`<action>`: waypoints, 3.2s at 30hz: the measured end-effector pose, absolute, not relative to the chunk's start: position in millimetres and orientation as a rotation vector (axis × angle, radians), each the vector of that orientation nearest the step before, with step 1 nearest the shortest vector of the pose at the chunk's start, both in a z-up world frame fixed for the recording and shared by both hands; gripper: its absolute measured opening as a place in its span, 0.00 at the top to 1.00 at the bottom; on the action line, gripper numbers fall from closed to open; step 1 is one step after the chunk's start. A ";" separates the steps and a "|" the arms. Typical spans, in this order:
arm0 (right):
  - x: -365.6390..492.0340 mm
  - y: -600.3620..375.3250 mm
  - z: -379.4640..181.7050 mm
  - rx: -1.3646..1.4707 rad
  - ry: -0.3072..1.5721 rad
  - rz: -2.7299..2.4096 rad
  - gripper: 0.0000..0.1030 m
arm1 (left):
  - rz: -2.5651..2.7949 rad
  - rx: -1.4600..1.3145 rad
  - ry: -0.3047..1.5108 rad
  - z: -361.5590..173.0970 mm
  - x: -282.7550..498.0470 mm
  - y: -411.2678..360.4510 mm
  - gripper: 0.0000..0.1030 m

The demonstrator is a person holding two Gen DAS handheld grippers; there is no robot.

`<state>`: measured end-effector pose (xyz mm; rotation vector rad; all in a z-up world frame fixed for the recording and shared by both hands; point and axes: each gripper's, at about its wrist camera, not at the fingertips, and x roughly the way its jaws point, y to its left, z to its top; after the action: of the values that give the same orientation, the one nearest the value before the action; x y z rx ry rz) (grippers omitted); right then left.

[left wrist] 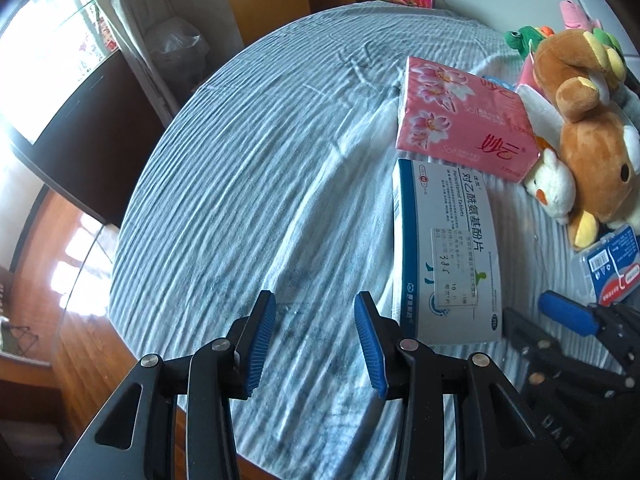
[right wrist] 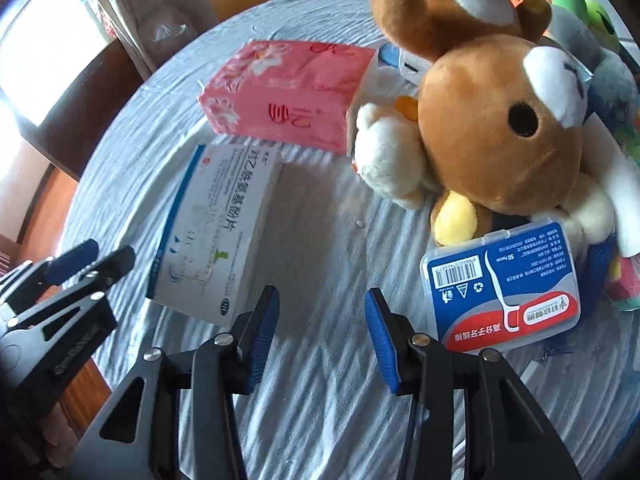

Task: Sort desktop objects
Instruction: 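Grasp the white Paracetamol tablet box with the left gripper, then hold the Paracetamol box in the left gripper while the right grasps the clear plastic case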

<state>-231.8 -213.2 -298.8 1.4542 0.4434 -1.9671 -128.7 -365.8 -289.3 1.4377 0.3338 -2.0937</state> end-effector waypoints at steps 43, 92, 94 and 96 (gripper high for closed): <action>-273.7 -156.8 -290.3 1.654 -0.117 -2.507 0.18 | -2.453 1.679 0.048 -307.8 -218.4 -325.2 0.30; -187.8 -119.9 -297.4 1.628 0.235 -2.239 0.58 | -2.397 1.607 0.052 -303.0 -152.2 -246.3 0.30; -185.0 -123.0 -291.5 1.600 0.225 -2.241 0.67 | -2.406 1.577 0.049 -293.3 -149.2 -246.5 0.30; -180.6 -125.6 -283.9 1.562 0.246 -2.253 0.67 | -2.416 1.547 0.054 -284.1 -146.6 -245.5 0.30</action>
<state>-180.6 -125.6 -283.9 1.5620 0.2465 -2.2532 -146.6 -245.5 -284.1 1.5467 0.0539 -2.4159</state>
